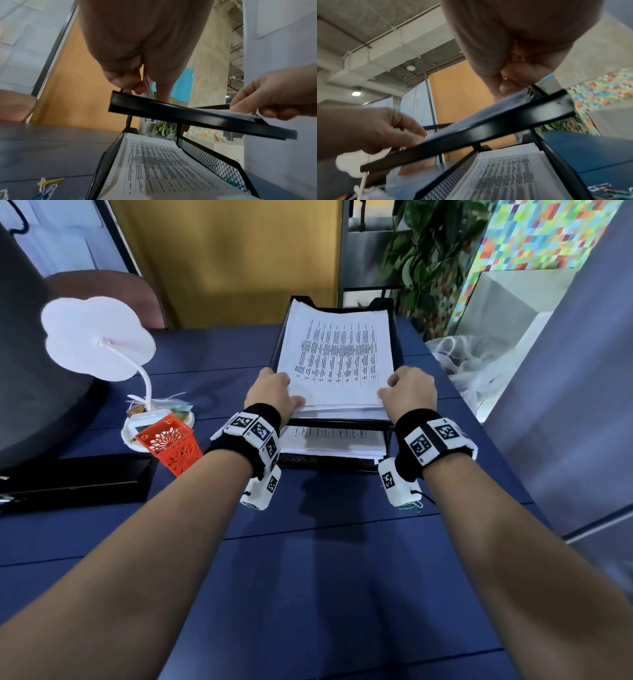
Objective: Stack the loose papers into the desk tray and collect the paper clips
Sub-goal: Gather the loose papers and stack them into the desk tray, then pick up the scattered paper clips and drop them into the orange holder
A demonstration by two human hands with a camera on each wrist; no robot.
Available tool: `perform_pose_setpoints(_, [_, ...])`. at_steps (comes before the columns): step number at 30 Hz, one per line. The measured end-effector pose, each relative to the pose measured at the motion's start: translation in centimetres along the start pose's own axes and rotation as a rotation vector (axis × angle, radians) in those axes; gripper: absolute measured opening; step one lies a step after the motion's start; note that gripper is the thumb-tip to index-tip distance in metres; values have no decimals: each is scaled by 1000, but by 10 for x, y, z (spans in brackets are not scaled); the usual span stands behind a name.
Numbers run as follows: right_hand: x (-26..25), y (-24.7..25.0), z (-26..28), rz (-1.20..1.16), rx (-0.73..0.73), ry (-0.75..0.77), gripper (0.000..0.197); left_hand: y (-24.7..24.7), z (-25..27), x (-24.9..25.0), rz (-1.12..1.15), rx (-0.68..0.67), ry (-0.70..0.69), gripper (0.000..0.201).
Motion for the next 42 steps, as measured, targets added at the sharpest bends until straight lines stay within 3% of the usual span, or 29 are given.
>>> perform_pose_setpoints(6, [0, -7, 12, 226, 43, 68, 26, -3, 15, 5, -277, 93, -32, 37])
perform_pose_setpoints(10, [3, -10, 23, 247, 10, 120, 32, -11, 28, 4, -308, 91, -81, 40])
perform_pose_setpoints(16, [21, -8, 50, 25, 39, 212, 30, -22, 55, 7, -262, 121, -104, 41])
perform_pose_setpoints(20, [47, -3, 70, -204, 106, 240, 27, -45, 79, 14, -172, 91, -87, 60])
perform_pose_setpoints(24, [78, -5, 74, -257, 118, 183, 29, -69, 108, 32, -135, 123, -115, 73])
perform_pose_setpoints(29, [122, -25, 59, -83, -62, 67, 32, -129, 127, 40, -100, -225, -92, 79])
perform_pose_setpoints(33, [140, -32, 42, 83, -218, -10, 34, -166, 130, 42, -85, -528, 20, 94])
perform_pose_setpoints(36, [144, -37, 24, 139, -305, -62, 35, -178, 128, 43, -103, -623, 132, 108])
perform_pose_setpoints(42, [136, -61, -21, 329, -423, -44, 32, -188, 120, 43, -173, -681, 288, 126])
Point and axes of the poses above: each hand's wrist, its own z-axis away from the middle knuckle, its own y-axis out of the back of the hand, x = y × z, the point moved 7 cm from there along -z, towards the middle knuckle, and after that the axes turned 12 degrees about -y, right-handed, at the moved point
